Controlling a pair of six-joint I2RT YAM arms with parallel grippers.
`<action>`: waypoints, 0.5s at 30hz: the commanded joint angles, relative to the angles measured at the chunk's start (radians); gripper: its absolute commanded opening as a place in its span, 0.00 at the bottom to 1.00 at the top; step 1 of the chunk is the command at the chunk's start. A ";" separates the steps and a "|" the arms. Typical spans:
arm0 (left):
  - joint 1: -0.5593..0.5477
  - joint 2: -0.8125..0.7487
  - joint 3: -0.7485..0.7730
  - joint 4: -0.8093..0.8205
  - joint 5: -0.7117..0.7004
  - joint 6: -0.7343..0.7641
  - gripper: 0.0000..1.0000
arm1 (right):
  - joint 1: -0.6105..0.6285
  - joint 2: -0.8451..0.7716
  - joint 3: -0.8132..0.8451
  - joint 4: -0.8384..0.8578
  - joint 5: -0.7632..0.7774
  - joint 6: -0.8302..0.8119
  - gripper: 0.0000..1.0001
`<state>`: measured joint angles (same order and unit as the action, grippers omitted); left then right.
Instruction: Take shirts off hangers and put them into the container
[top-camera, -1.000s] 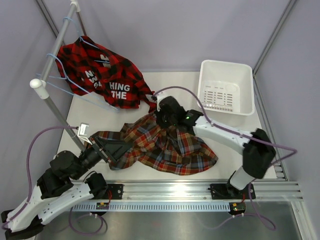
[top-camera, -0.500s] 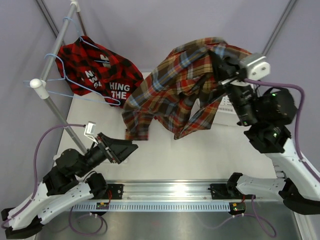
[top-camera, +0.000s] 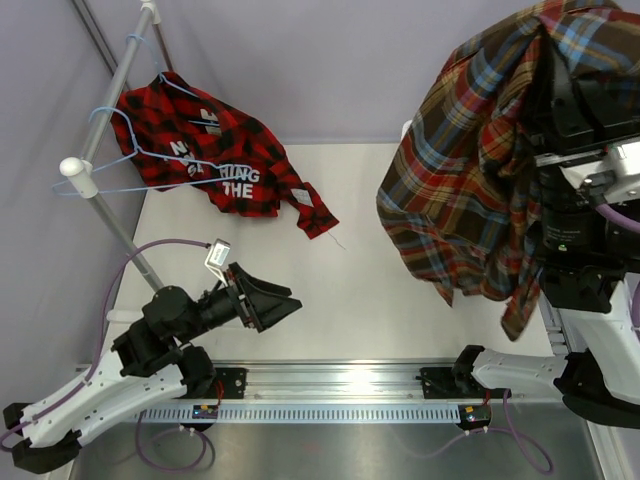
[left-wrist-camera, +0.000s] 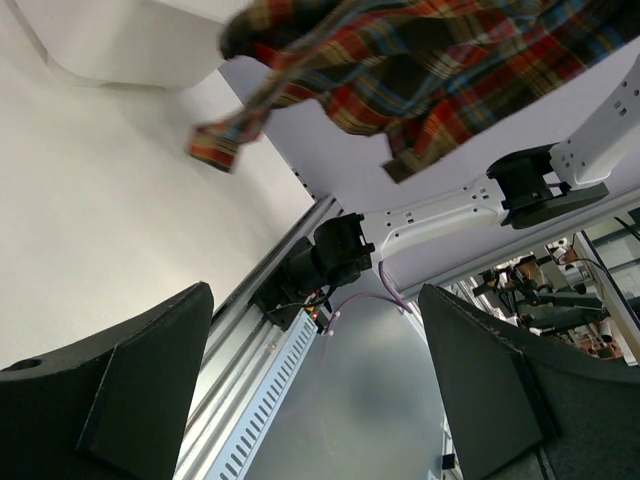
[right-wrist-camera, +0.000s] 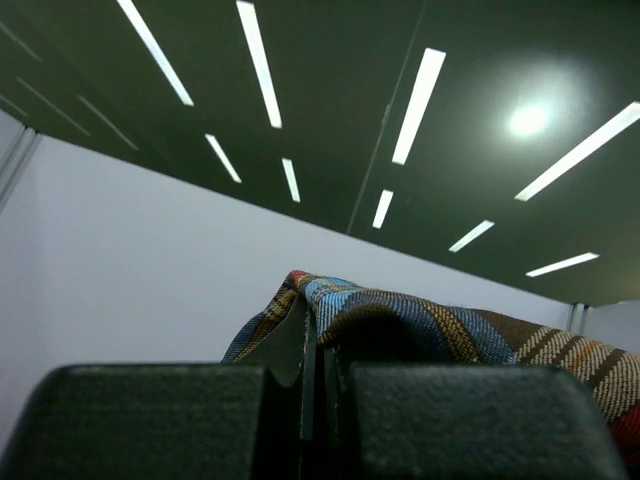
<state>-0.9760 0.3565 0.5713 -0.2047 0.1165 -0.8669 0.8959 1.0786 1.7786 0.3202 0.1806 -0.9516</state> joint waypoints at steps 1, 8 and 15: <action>-0.001 -0.004 -0.008 0.088 0.052 0.016 0.89 | 0.009 -0.017 0.093 0.114 -0.064 -0.088 0.00; -0.001 -0.021 -0.042 0.113 0.071 -0.024 0.87 | 0.009 -0.078 0.105 0.122 -0.066 -0.138 0.00; -0.001 -0.033 -0.047 0.088 0.078 -0.029 0.84 | 0.009 -0.118 0.134 0.042 -0.058 -0.119 0.00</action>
<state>-0.9760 0.3351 0.5289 -0.1558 0.1547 -0.8875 0.8963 0.9596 1.8870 0.3683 0.1440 -1.0321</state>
